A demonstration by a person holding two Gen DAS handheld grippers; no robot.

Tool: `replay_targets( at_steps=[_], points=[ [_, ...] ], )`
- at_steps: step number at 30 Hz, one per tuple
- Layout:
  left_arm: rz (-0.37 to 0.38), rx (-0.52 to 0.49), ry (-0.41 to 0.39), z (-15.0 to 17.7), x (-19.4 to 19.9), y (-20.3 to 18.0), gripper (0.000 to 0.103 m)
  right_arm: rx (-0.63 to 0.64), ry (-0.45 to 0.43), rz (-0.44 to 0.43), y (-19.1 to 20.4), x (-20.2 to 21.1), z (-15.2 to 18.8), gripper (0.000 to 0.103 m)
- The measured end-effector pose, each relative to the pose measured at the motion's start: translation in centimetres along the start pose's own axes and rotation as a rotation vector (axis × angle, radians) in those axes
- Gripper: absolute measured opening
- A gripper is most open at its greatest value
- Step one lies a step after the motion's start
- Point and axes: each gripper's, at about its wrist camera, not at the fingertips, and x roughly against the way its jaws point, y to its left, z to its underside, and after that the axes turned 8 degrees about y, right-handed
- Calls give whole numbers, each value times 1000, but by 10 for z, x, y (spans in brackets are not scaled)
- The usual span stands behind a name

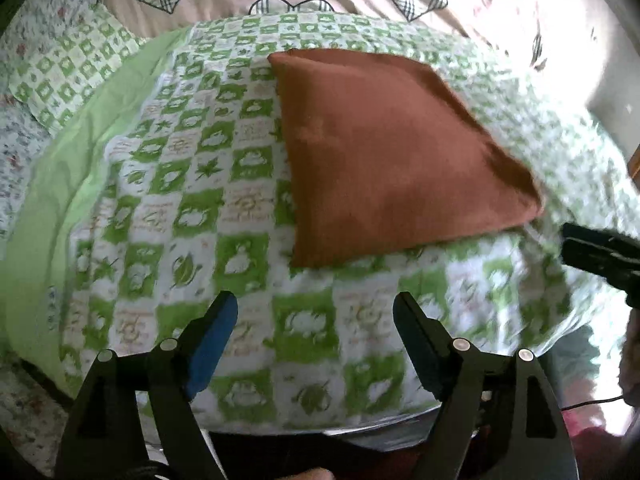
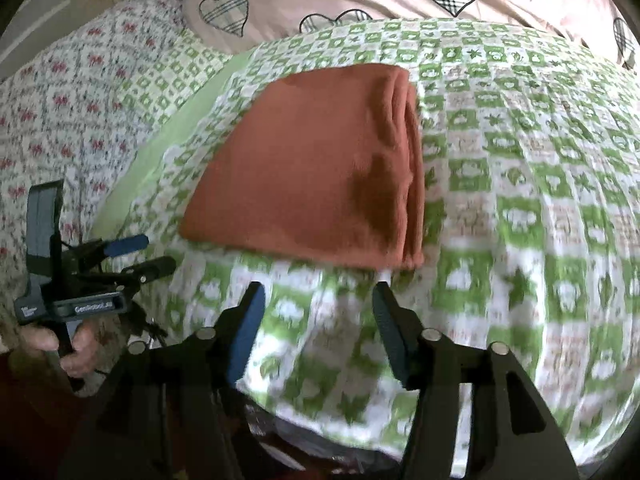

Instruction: Fold small clothes

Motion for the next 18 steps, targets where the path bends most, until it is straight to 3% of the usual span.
replay_targets(
  at_steps=[2, 7, 18],
  points=[
    [-39, 3, -4, 7, 1, 0, 81, 21, 4, 9, 3, 3, 9, 68],
    [-37, 19, -6, 12, 5, 7, 82, 66, -8, 12, 12, 7, 17, 78],
    [-48, -4, -85, -9, 10, 0, 84, 107, -63, 42, 20, -3, -12, 87]
  ],
)
